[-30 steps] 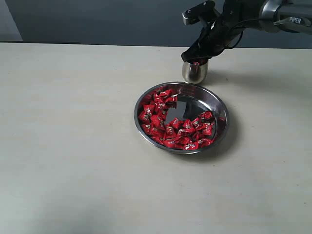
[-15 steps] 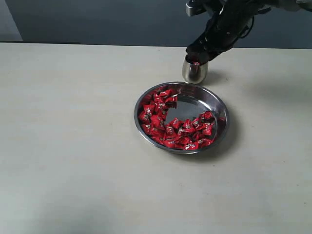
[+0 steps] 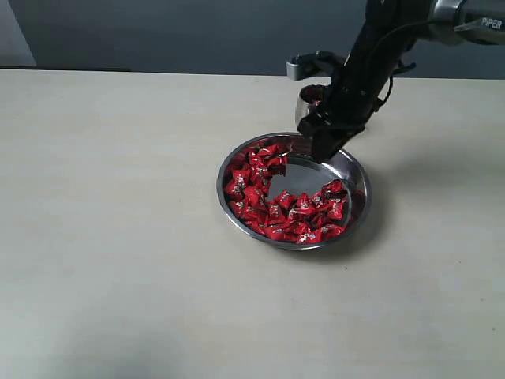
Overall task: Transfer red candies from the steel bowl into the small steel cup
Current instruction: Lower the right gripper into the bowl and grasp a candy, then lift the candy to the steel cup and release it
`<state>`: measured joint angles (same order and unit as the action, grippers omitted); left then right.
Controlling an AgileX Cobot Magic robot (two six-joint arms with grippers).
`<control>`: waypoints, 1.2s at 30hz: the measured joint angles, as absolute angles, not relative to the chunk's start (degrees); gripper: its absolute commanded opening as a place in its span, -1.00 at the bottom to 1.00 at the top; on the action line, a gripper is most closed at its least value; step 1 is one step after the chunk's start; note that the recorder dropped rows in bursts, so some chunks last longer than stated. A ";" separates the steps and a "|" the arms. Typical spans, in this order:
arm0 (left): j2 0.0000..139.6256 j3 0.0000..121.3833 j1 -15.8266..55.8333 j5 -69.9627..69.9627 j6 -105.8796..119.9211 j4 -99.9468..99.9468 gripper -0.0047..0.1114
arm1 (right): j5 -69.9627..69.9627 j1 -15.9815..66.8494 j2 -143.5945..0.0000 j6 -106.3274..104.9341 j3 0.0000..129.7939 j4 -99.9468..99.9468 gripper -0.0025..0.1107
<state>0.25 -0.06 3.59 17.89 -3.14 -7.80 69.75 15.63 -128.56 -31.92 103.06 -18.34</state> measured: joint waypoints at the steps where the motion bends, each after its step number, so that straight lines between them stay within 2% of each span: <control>1: 0.25 -0.06 3.59 17.89 -3.14 -7.80 -0.91 | 69.75 15.63 -128.69 -31.92 102.39 -18.34 -0.31; 2: 0.25 -0.06 3.59 17.89 -3.14 -7.80 -0.91 | 69.75 15.63 -128.92 -31.92 101.87 -18.34 -0.18; 4: 0.25 -0.06 3.59 17.89 -3.14 -7.80 -0.91 | 69.75 15.63 -129.06 -31.96 100.81 -18.22 -0.07; 12: 0.25 -0.06 3.59 17.89 -3.14 -7.80 -0.91 | 69.97 15.63 -129.06 -29.15 100.47 -15.51 -0.16; 36: 0.25 -0.06 3.59 17.89 -3.14 -7.80 -0.91 | 70.10 15.63 -130.63 -27.82 97.44 -14.66 -0.16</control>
